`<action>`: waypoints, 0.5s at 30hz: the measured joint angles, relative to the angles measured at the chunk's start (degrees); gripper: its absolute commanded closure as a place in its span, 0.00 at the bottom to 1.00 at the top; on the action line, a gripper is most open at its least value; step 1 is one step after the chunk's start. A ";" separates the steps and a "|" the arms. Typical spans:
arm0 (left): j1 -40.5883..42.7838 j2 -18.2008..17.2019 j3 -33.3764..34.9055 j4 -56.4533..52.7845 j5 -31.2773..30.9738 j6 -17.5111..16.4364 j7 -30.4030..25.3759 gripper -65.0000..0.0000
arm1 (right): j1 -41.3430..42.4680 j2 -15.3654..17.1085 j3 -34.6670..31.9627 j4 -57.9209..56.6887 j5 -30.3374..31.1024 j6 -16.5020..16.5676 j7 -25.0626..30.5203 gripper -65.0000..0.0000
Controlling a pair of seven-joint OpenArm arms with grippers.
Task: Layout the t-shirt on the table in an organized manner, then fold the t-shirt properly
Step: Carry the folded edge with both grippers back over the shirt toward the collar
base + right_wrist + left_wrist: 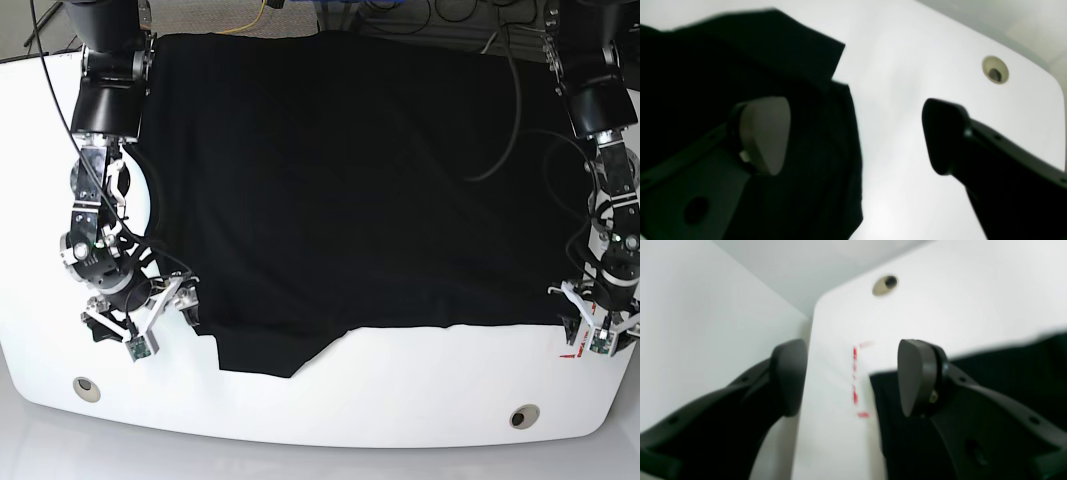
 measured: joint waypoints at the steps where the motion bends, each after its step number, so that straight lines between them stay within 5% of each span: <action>1: 1.49 0.26 0.07 1.51 -0.04 -0.04 0.37 0.38 | -1.07 -0.28 0.00 1.90 0.13 -0.04 -0.09 0.16; 9: 12.57 1.49 -0.17 14.49 -0.22 0.31 -0.66 0.40 | -9.66 -4.33 1.11 9.05 1.66 0.96 -0.22 0.48; 15: 18.71 1.57 -0.76 16.04 -0.22 4.11 -6.23 0.70 | -13.42 -7.23 2.27 9.09 -0.24 -0.31 -1.84 0.87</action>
